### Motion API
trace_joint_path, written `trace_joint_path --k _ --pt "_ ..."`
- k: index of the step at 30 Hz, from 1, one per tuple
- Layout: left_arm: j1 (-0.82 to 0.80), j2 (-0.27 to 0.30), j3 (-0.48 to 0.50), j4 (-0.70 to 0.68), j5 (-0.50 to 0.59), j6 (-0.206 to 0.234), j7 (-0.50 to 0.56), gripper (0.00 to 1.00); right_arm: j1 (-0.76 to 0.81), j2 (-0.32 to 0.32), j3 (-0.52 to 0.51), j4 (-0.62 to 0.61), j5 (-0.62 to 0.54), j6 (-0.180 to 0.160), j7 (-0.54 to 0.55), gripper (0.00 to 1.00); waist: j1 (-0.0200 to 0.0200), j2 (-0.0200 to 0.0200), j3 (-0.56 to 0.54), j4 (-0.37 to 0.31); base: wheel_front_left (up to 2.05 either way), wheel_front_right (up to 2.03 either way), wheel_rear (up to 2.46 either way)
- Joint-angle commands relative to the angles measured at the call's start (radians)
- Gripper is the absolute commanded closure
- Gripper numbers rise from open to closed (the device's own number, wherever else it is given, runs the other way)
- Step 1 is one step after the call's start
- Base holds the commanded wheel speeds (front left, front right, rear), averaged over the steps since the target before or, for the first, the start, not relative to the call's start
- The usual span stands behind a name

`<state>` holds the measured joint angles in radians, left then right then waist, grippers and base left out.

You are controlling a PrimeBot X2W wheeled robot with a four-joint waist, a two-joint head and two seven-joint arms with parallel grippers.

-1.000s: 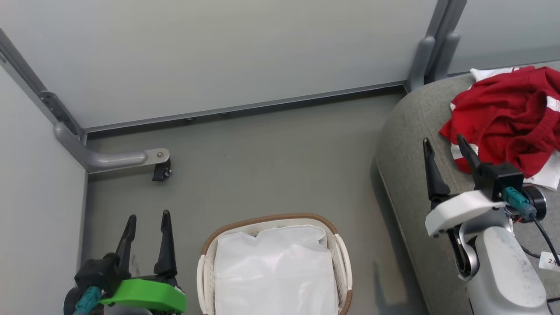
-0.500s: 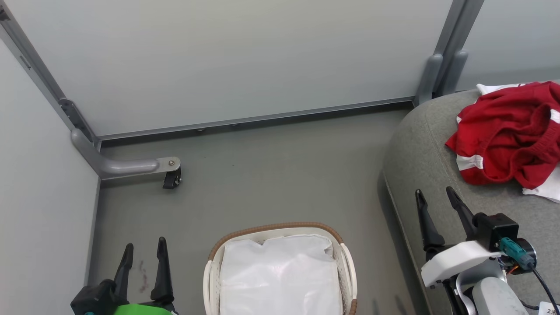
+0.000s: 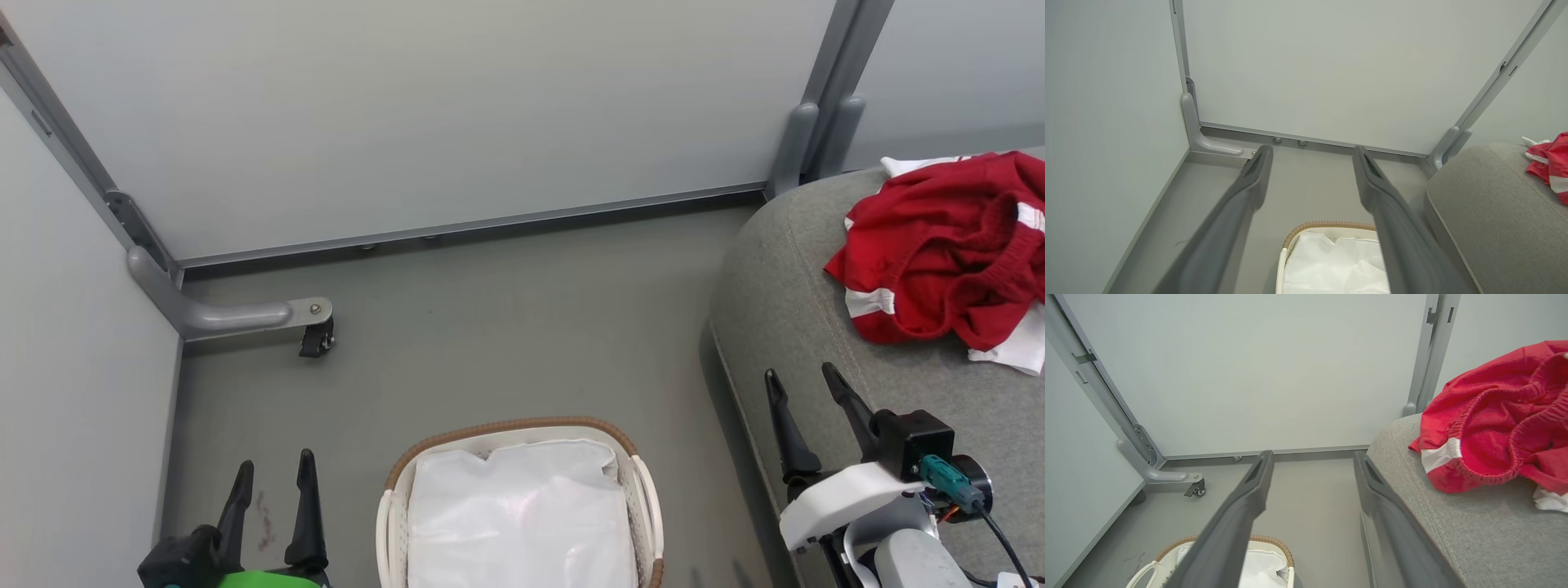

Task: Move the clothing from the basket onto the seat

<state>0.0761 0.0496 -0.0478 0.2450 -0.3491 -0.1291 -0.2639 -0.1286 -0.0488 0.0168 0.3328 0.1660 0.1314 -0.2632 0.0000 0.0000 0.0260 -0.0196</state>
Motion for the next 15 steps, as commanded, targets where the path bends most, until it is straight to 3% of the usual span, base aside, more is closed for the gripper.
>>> trace_joint_path --k 1,8,9,15 --pt "-0.006 0.002 0.004 0.002 0.012 -0.003 -0.001 0.0 -0.001 -0.003 0.002 0.0 0.003 -0.001 -0.002 0.0 0.0 0.0 0.001 0.0 0.0 0.0 0.0" --pt "-0.012 0.002 0.004 0.003 0.014 -0.001 -0.001 0.0 -0.006 -0.003 0.008 -0.004 0.008 -0.001 -0.002 0.0 0.0 0.0 0.002 0.002 0.0 0.0 0.0" --pt "-0.003 0.0 0.003 0.005 0.001 0.0 0.0 1.0 -0.002 0.001 0.008 0.0 0.002 0.0 0.0 1.0 0.0 0.0 0.002 0.002 0.0 0.0 0.0" --pt "-0.003 -0.002 0.002 0.032 -0.051 0.0 0.011 1.0 0.012 0.007 -0.001 0.033 0.055 0.0 0.021 1.0 0.0 0.0 0.001 0.002 0.0 0.0 0.0"
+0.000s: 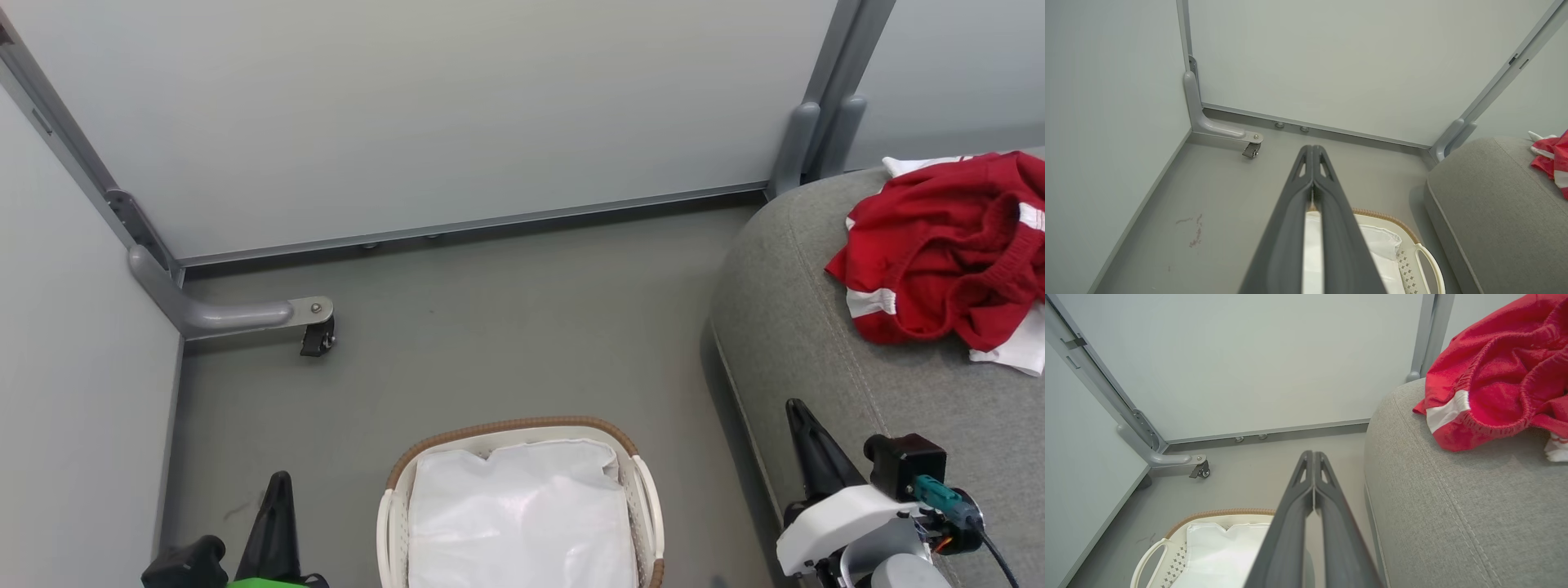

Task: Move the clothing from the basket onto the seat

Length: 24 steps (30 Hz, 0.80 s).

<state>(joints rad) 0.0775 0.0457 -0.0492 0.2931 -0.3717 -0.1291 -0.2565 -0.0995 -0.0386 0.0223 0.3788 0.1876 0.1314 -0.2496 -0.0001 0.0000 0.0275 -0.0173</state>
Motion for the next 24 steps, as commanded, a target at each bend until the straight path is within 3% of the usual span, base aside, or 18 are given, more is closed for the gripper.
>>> trace_joint_path --k 1,24 --pt "-0.007 0.003 0.004 -0.017 -0.045 0.001 0.007 1.0 -0.017 -0.003 -0.009 -0.015 0.051 0.0 0.012 1.0 0.0001 0.0 0.0 0.0 0.0 0.0 0.0" --pt "-0.065 0.019 0.032 -0.023 -0.41 0.0 0.098 1.0 -0.013 -0.006 -0.044 -0.055 0.452 0.0 0.112 1.0 0.0001 0.0 -0.005 0.003 0.0 0.0 0.0"
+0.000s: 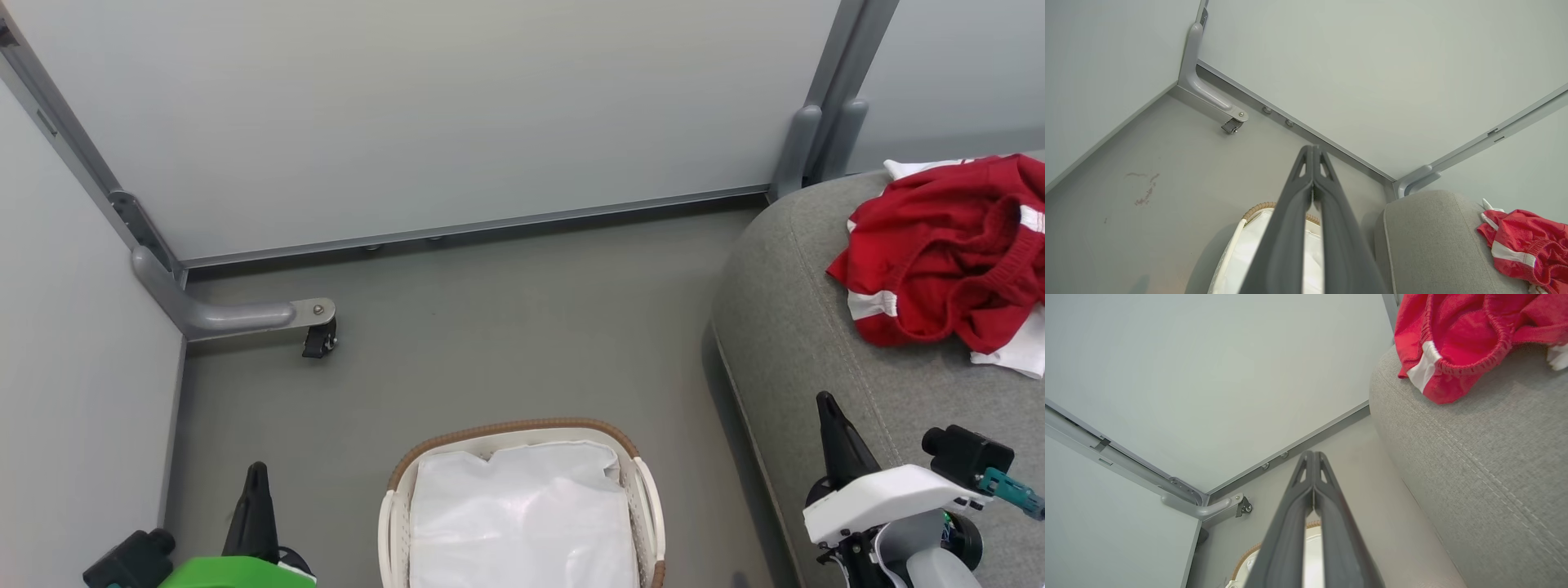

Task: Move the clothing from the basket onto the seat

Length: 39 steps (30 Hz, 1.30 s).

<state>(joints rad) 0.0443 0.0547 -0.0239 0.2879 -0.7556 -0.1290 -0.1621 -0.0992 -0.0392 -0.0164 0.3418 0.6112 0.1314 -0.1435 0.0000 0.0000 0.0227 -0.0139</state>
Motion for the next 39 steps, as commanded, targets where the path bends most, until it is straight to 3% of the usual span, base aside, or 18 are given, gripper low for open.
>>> trace_joint_path --k 1,39 --pt "-0.033 0.011 0.008 -0.018 -0.038 -0.001 0.007 1.0 -0.013 -0.006 -0.006 -0.02 0.041 0.0 0.009 1.0 0.0 0.0 0.0 0.0 0.0 0.0 0.0" --pt "-0.097 0.019 0.055 -0.035 -0.467 -0.002 0.128 1.0 -0.014 -0.01 -0.054 -0.062 0.525 -0.001 0.136 1.0 0.0 0.0 -0.008 0.006 0.0 0.0 0.0"
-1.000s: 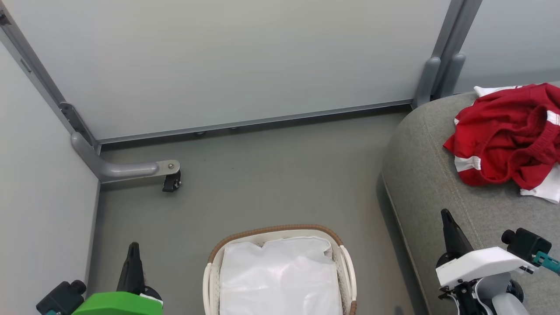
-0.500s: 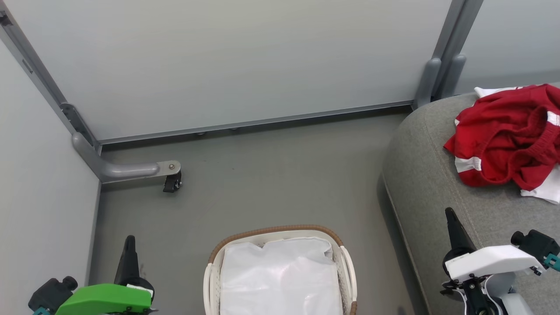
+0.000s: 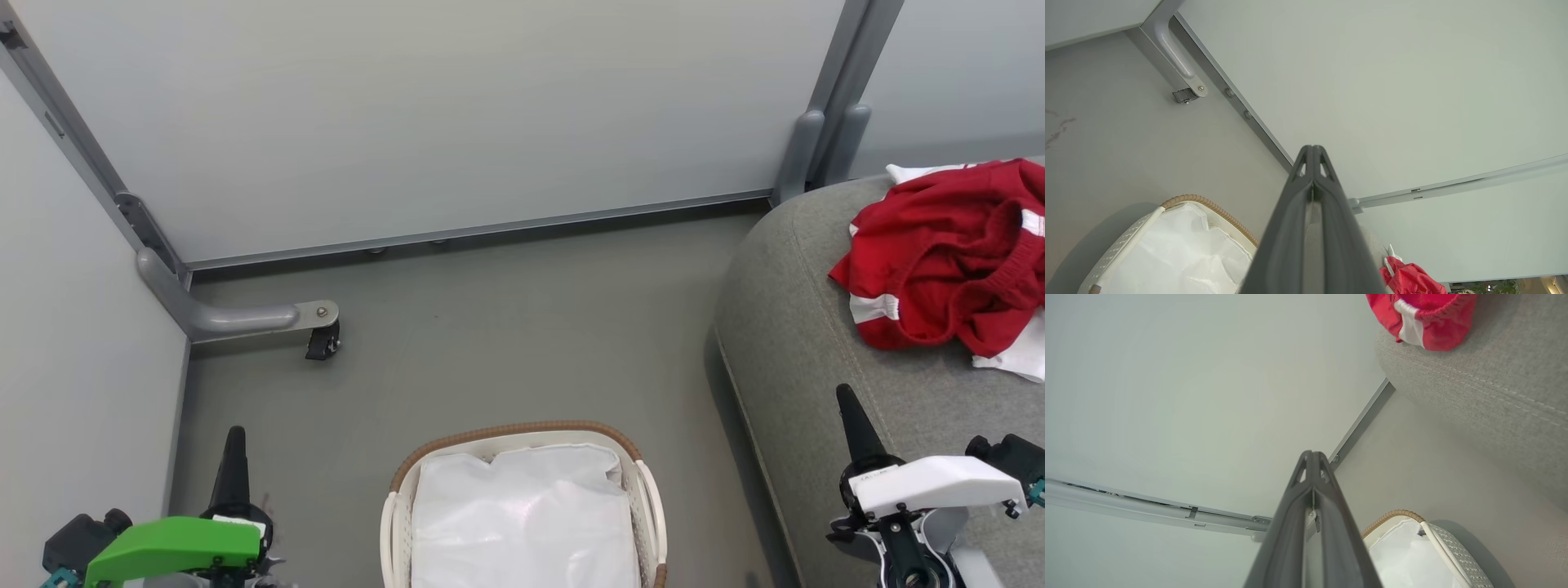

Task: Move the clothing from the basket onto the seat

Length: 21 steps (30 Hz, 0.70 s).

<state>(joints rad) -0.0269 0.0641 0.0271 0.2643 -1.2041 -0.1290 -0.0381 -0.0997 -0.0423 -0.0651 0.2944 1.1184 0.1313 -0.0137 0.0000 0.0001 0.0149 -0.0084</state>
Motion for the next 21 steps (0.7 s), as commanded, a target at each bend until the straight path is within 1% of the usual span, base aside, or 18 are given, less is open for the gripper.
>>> trace_joint_path --k 1,21 --pt "-0.026 0.009 0.006 -0.012 -0.028 -0.002 0.007 1.0 -0.014 -0.007 -0.006 -0.015 0.029 0.0 0.009 1.0 0.0 -0.0001 0.0 0.0 0.0 0.0 0.0" --pt "-0.051 0.009 0.028 -0.017 -0.187 -0.002 0.057 1.0 -0.013 -0.008 -0.024 -0.03 0.212 -0.001 0.057 1.0 0.0 -0.0001 -0.004 0.003 0.0 0.0 0.0"
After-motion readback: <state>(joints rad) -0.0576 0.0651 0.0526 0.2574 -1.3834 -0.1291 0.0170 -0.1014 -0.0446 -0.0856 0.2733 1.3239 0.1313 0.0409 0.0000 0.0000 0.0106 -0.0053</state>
